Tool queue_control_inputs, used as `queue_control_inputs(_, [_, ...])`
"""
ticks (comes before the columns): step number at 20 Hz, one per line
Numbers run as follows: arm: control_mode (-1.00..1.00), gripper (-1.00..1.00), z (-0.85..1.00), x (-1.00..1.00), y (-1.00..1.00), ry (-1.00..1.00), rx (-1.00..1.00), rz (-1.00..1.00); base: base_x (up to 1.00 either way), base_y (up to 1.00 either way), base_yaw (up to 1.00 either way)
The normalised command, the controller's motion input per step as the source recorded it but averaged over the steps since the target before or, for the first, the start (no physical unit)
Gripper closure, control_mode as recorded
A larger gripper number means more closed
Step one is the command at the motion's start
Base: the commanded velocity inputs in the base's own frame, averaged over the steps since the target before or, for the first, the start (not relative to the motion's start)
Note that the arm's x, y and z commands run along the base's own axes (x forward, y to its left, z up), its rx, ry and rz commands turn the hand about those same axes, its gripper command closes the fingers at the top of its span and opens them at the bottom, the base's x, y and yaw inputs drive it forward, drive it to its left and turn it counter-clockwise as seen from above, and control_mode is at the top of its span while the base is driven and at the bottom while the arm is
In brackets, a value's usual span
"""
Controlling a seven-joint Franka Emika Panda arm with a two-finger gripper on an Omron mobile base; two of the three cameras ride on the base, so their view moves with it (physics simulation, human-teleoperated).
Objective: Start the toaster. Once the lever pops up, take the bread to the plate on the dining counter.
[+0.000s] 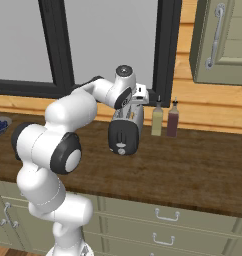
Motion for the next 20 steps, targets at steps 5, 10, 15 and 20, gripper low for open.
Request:
queue_control_inputs(5, [-1.00,-1.00,0.00,0.00,0.00,0.00,0.00,0.00,0.00,0.00,0.00])
queue_control_inputs(10, [-1.00,-1.00,0.00,0.00,0.00,0.00,0.00,0.00,0.00,0.00,0.00])
queue_control_inputs(15, [-1.00,-1.00,0.00,0.00,0.00,0.00,0.00,0.00,0.00,0.00,0.00])
queue_control_inputs(20, [-1.00,-1.00,0.00,0.00,0.00,0.00,0.00,0.00,0.00,0.00,0.00])
